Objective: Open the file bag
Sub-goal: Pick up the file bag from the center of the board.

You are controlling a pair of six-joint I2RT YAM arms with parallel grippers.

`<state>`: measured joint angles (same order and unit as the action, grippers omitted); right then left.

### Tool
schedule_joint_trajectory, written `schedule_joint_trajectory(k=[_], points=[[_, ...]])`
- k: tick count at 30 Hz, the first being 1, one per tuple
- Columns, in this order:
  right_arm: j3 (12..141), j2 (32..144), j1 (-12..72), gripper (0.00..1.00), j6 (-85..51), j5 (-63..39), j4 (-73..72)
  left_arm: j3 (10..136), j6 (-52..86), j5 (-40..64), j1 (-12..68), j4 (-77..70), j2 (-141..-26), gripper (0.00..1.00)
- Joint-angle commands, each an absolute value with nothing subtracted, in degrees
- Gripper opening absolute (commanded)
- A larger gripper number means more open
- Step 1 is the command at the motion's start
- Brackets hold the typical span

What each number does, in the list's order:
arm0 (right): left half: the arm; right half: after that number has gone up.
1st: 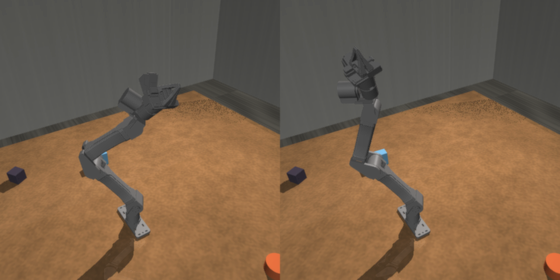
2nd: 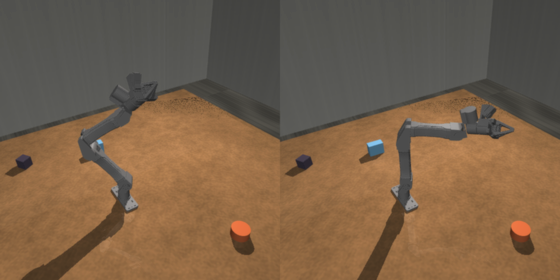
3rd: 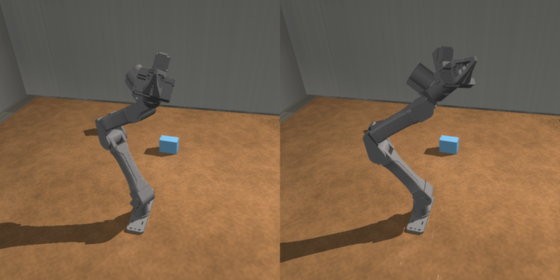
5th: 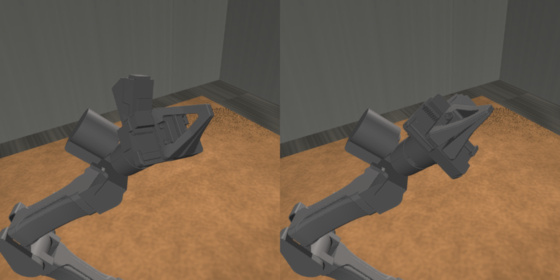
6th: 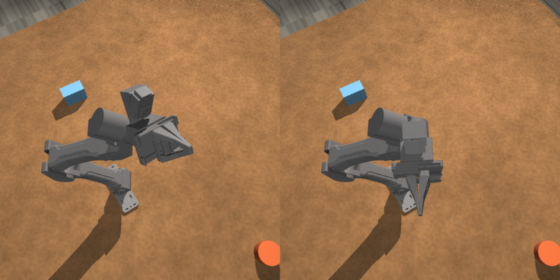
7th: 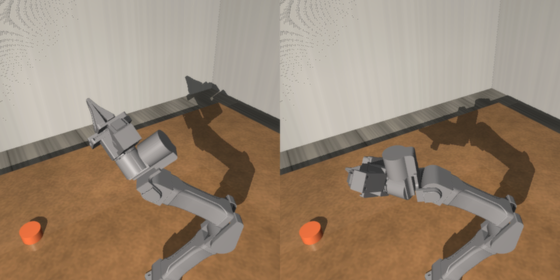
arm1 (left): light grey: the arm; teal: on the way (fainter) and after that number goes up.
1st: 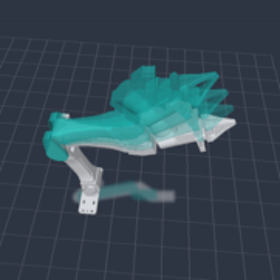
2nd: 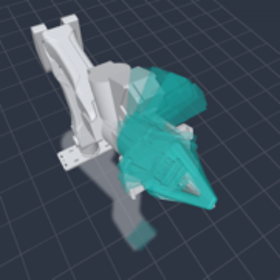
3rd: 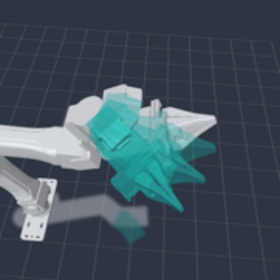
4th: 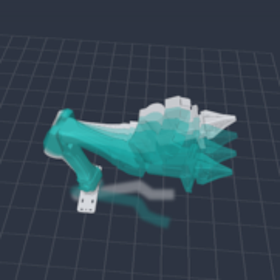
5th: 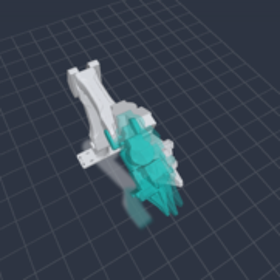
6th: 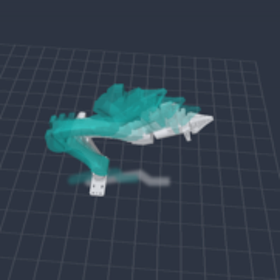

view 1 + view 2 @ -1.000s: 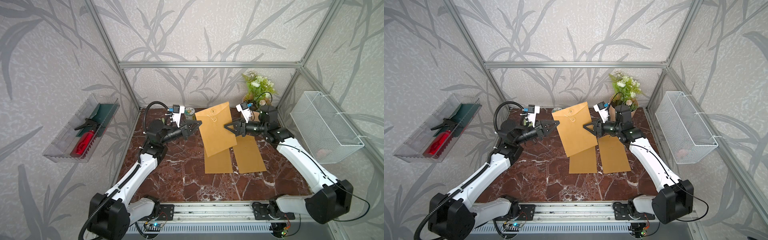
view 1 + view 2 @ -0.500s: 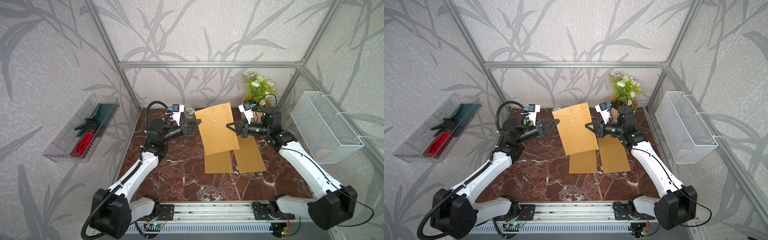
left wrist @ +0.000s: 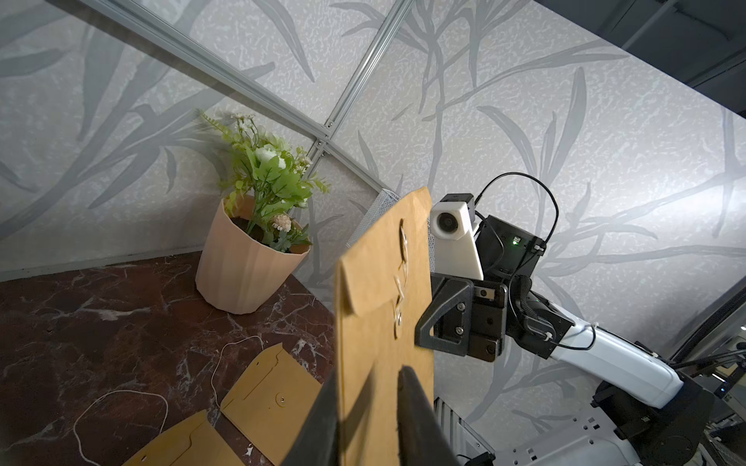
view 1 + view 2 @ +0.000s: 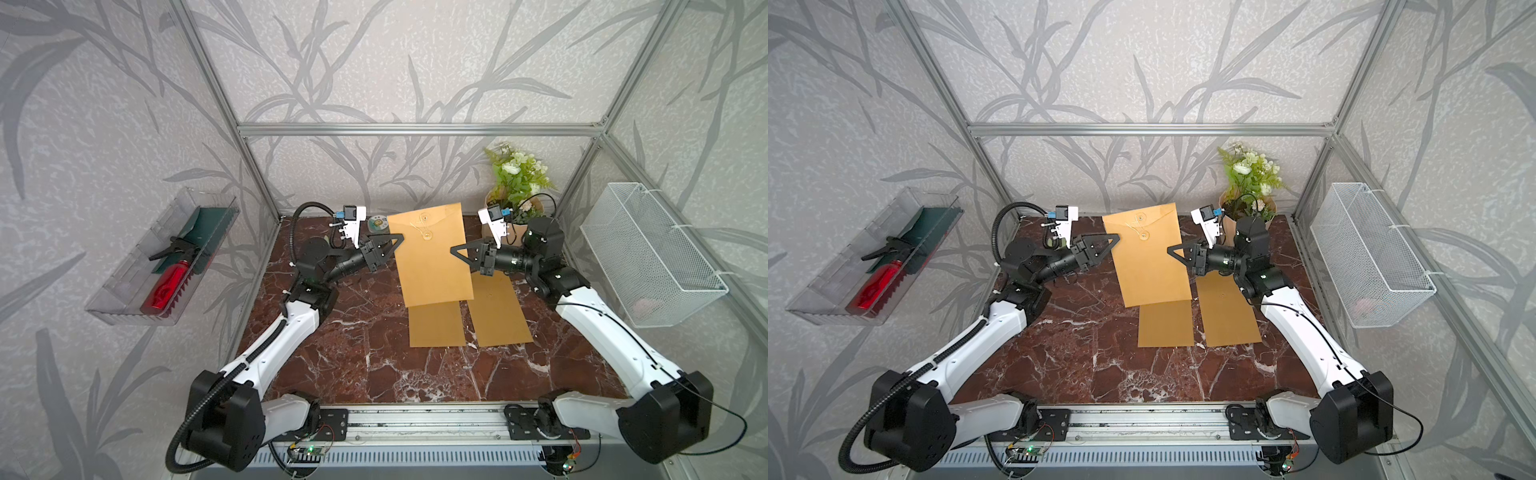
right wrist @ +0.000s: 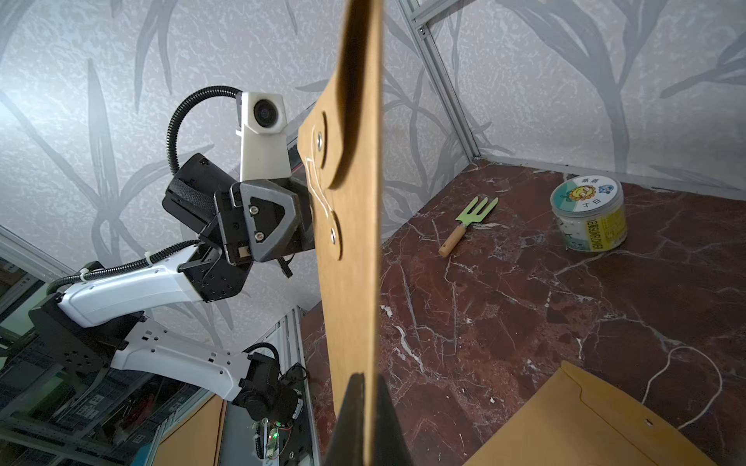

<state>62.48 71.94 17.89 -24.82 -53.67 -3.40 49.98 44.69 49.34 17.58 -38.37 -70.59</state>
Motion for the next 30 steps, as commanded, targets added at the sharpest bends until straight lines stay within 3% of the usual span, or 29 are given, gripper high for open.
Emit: schedule_joint_trajectory(k=[1, 22, 26, 30], points=[[61.96, 71.02, 18.02, 0.0, -26.35, -53.0, -7.18, 50.53, 46.58, 50.37, 18.36, -42.6, -71.4, 0.25], [62.65, 72.93, 18.98, 0.0, -26.59, -54.02, -7.76, 55.31, 47.36, 49.92, 20.65, -42.61, -75.4, 0.23], [62.93, 72.95, 19.07, 0.0, -26.08, -53.98, -7.26, 55.66, 47.37, 49.75, 20.79, -42.54, -75.41, 0.19], [62.93, 72.93, 19.07, 0.0, -25.12, -53.71, -6.02, 55.7, 47.37, 49.27, 20.79, -42.6, -75.32, 0.09]])
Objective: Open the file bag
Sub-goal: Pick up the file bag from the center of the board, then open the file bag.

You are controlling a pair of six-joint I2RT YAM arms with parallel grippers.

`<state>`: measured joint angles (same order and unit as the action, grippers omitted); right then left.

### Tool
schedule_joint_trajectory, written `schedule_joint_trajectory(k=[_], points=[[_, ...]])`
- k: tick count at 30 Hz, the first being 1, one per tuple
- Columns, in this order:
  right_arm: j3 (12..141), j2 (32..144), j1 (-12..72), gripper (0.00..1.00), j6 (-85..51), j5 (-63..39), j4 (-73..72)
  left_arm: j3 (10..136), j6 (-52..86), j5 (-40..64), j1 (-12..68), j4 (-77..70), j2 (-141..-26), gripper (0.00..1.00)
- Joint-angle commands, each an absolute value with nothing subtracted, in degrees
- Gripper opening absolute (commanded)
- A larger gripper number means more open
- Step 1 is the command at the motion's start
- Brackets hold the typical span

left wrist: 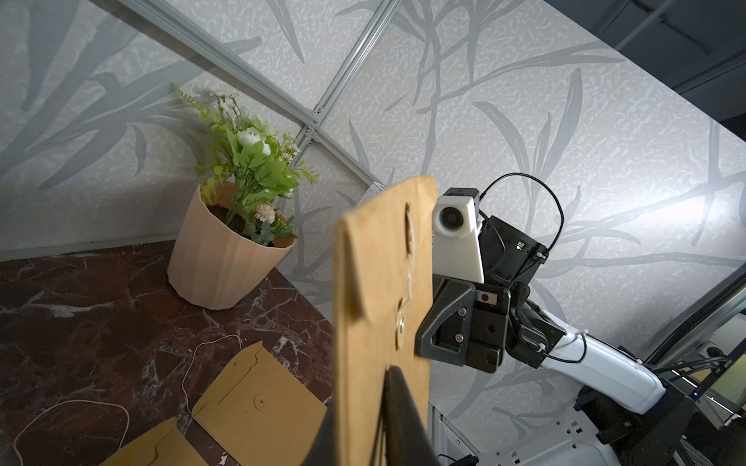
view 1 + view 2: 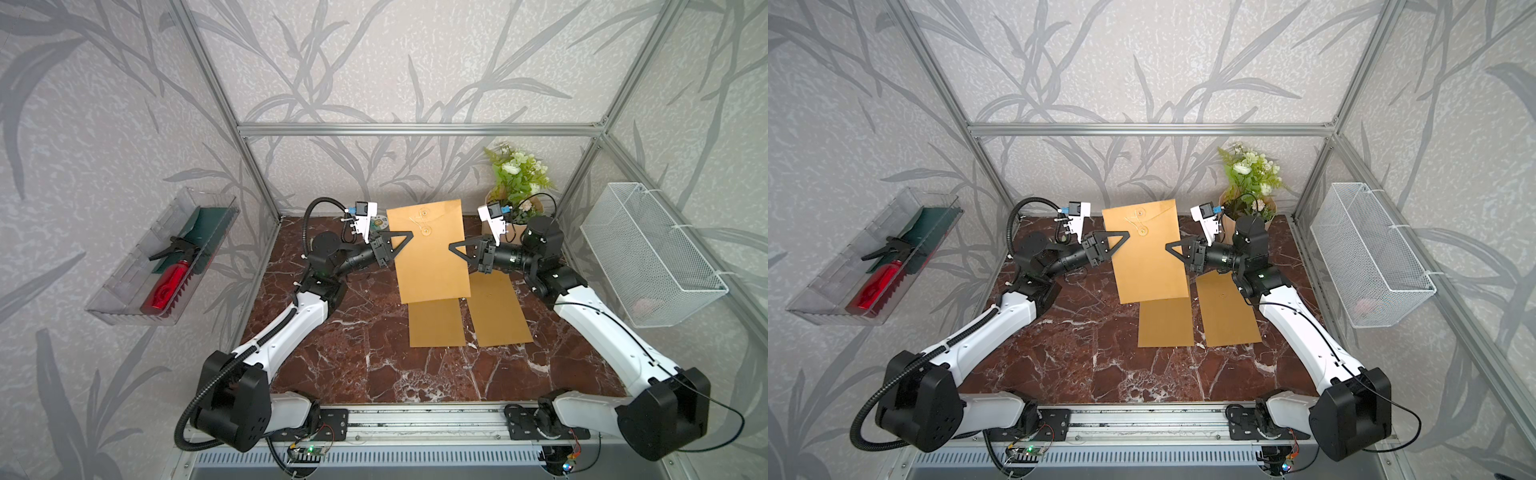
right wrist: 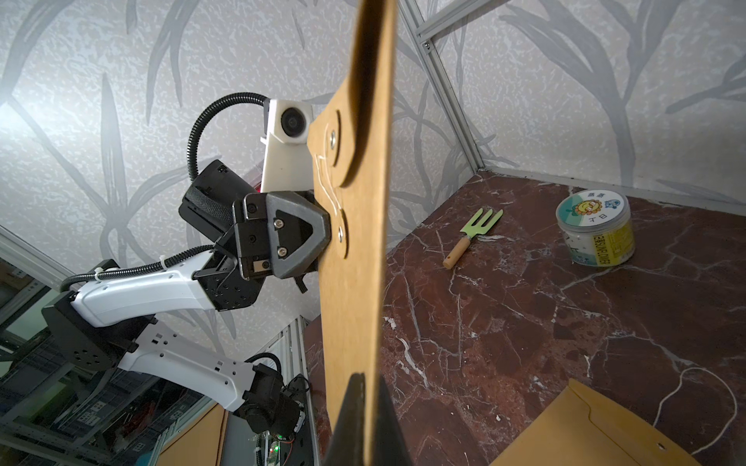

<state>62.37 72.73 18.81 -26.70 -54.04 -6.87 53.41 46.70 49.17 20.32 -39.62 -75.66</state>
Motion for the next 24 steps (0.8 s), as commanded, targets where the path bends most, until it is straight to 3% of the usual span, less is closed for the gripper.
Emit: schedule_joint_trajectory(k=[1, 6, 10, 13, 18, 24], points=[[62.93, 72.95, 19.05, 0.0, -24.81, -53.53, -5.7, 55.64, 47.35, 49.14, 20.79, -42.6, -75.15, 0.06], [63.1, 72.74, 19.07, 0.05, -23.68, -52.68, -4.15, 55.3, 46.86, 48.08, 20.78, -41.83, -74.34, 0.0], [63.78, 71.02, 19.07, 0.28, -20.14, -49.35, 1.26, 54.69, 41.74, 44.11, 20.82, -34.32, -71.46, 0.0], [65.02, 69.09, 19.12, 0.38, -15.74, -45.53, 7.87, 55.48, 33.56, 39.32, 20.96, -22.45, -68.5, 0.0], [67.45, 65.91, 21.05, 0.41, -9.85, -37.58, 16.28, 56.2, 24.68, 30.62, 21.92, -8.18, -64.73, 0.0], [73.47, 66.97, 32.76, 0.4, -2.04, -21.84, 22.96, 57.16, 22.06, 25.16, 24.02, -2.52, -63.98, 0.0]])
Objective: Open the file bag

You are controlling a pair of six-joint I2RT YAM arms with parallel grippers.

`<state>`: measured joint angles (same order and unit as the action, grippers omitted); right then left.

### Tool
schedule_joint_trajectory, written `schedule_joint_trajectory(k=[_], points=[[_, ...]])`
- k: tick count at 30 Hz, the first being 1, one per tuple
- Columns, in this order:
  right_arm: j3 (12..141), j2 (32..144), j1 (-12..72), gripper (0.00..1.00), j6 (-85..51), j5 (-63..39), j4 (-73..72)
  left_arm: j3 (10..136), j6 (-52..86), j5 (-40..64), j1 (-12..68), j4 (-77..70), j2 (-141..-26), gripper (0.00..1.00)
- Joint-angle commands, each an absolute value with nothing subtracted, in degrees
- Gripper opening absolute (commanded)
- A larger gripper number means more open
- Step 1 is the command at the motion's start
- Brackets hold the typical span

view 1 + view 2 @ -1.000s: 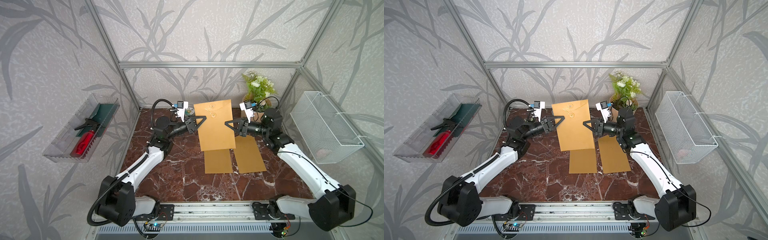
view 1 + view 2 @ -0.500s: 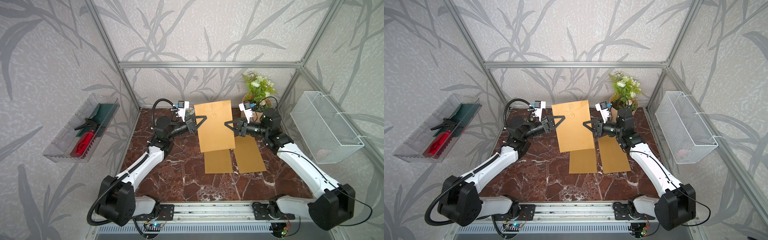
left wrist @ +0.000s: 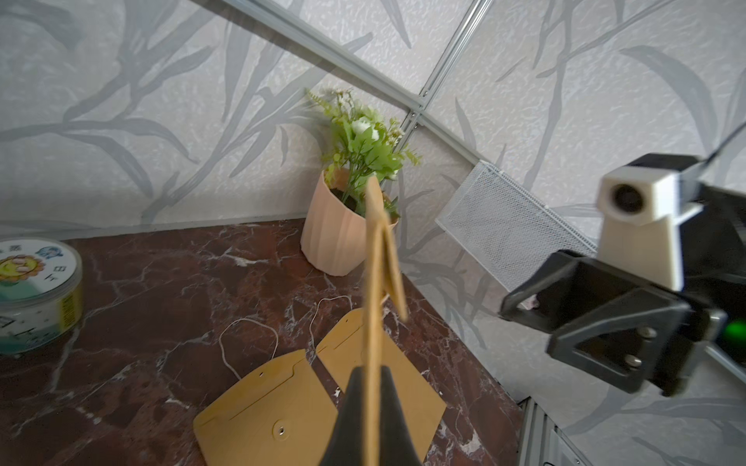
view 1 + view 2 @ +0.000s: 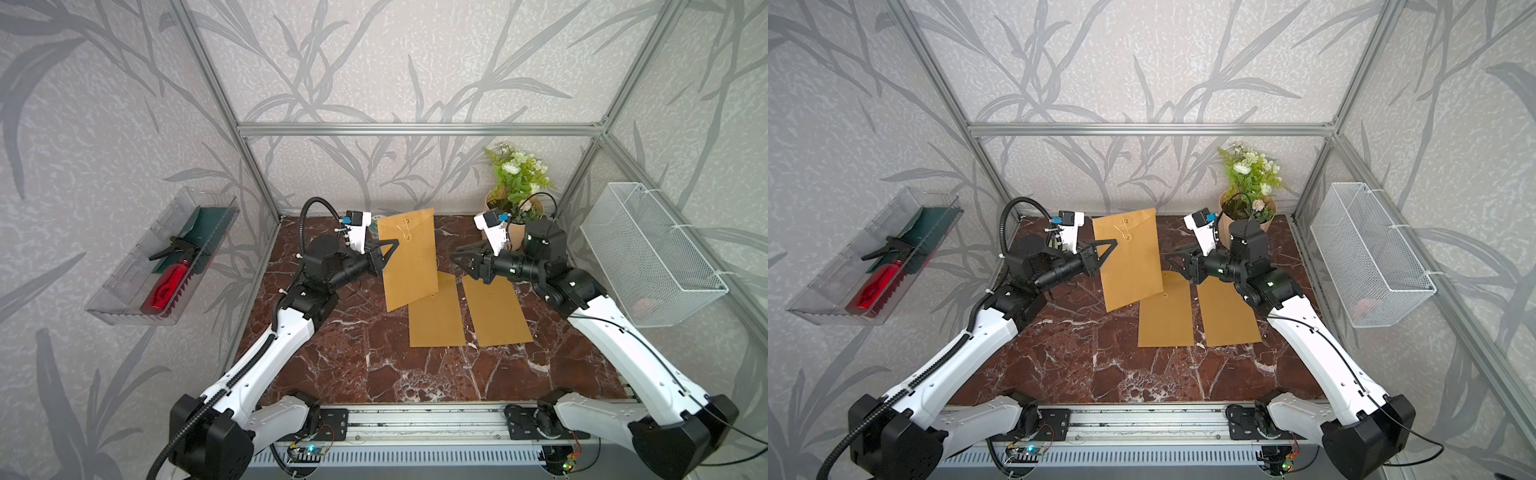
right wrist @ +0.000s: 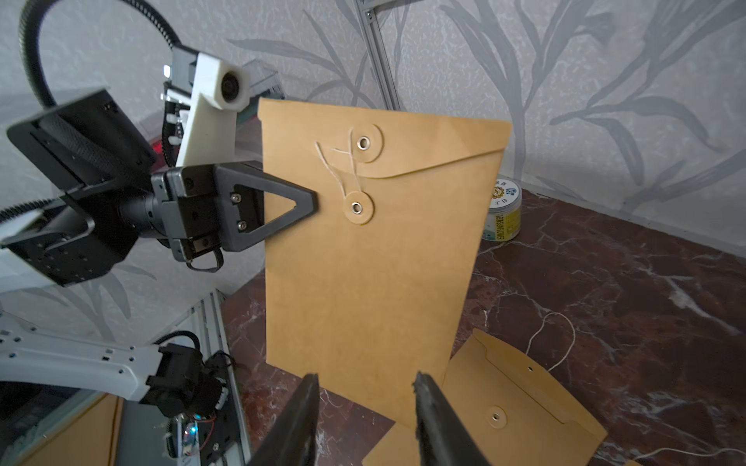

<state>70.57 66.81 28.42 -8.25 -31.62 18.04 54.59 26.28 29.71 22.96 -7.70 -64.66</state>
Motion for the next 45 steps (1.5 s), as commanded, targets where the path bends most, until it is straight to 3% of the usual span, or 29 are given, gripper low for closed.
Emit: schedule_joint_trajectory(k=[1, 13, 45], points=[[74.62, 67.7, 35.14, 0.4, -0.92, -19.08, 23.27, 57.65, 21.53, 24.16, 24.69, -1.42, -64.03, 0.0], [83.18, 77.48, 43.74, 0.38, 1.94, -8.35, 22.55, 58.98, 22.05, 21.48, 28.45, 1.24, -63.46, 0.0], [88.77, 84.11, 45.53, 0.31, 2.55, -5.94, 21.26, 58.12, 24.78, 27.04, 29.86, -2.7, -62.1, 0.0]])
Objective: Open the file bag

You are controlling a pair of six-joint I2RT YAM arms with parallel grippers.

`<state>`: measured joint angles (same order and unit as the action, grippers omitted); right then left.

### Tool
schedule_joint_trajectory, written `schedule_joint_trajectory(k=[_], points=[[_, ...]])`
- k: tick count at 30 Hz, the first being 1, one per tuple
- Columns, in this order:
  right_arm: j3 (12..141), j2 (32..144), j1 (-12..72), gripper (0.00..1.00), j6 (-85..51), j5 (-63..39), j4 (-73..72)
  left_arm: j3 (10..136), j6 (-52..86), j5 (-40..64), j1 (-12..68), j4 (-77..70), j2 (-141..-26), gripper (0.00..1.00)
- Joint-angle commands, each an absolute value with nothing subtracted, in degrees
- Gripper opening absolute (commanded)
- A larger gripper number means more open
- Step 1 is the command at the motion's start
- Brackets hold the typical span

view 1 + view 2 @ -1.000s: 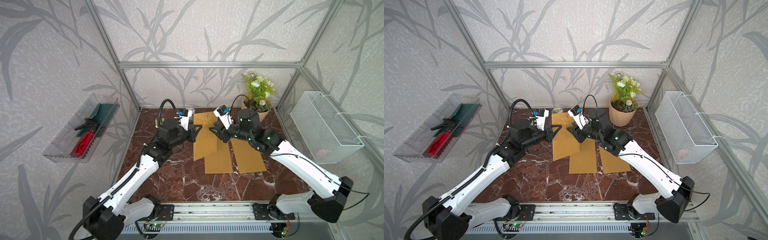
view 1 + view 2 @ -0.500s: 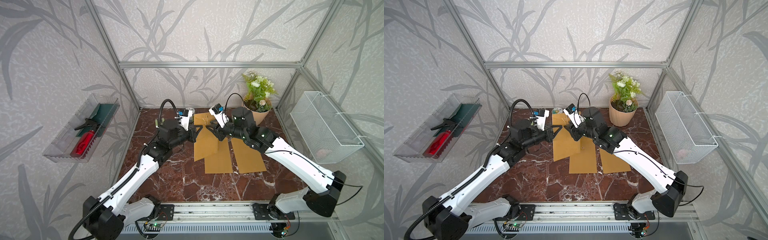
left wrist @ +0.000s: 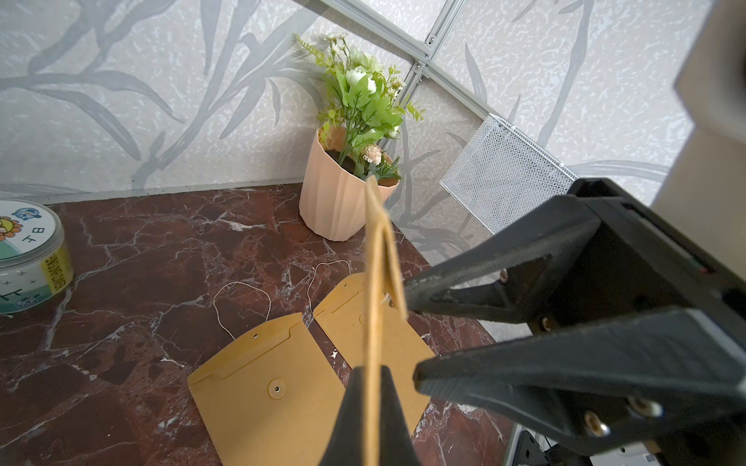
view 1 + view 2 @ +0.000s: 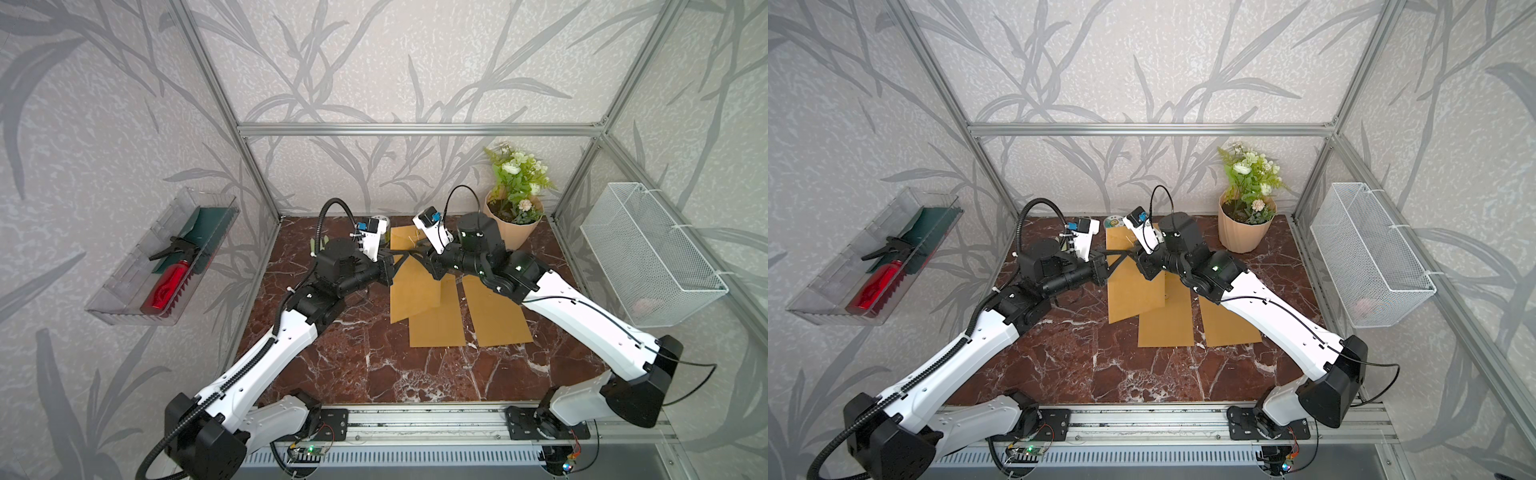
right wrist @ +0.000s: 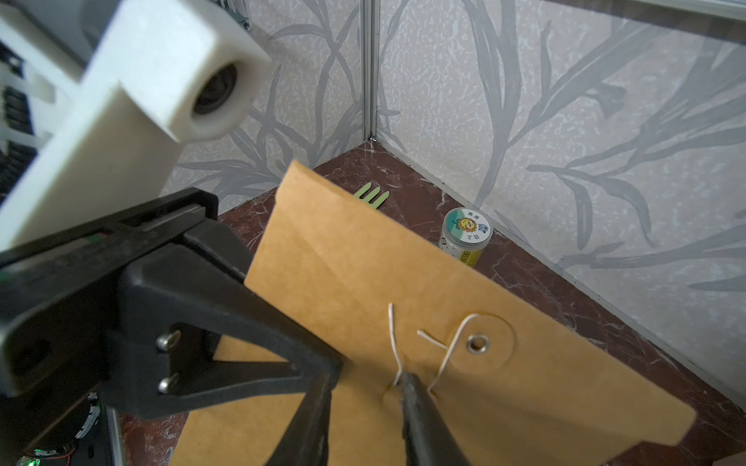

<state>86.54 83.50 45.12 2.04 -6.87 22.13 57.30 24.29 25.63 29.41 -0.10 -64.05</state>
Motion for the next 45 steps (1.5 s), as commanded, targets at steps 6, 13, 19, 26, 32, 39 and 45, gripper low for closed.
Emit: schedule_joint_trajectory(k=[6, 13, 19, 26, 32, 39, 45], points=[[88.77, 84.11, 45.62, 0.31, 2.79, -5.36, 21.16, 57.84, 24.69, 27.64, 30.18, -2.91, -61.58, 0.0], [89.44, 84.11, 45.63, 0.31, 3.26, -5.01, 21.51, 57.83, 24.51, 28.11, 30.53, -2.65, -61.52, 0.0], [90.24, 84.63, 45.7, 0.31, 3.25, -5.28, 21.79, 57.99, 24.16, 28.69, 31.1, -2.56, -61.6, 0.0], [91.05, 85.28, 45.7, 0.3, 3.32, -5.8, 22.41, 58.19, 23.89, 28.64, 31.37, -2.29, -61.35, 0.0], [91.14, 85.52, 45.7, 0.29, 3.27, -5.98, 22.53, 58.45, 23.83, 28.74, 31.42, -2.49, -61.06, 0.0], [90.97, 85.92, 45.79, 0.26, 3.24, -6.15, 22.79, 58.49, 24.06, 28.92, 31.46, -3.07, -60.75, 0.0], [91.22, 86.28, 45.79, 0.18, 3.19, -6.32, 22.92, 58.54, 23.99, 29.09, 31.45, -3.55, -60.55, 0.0]])
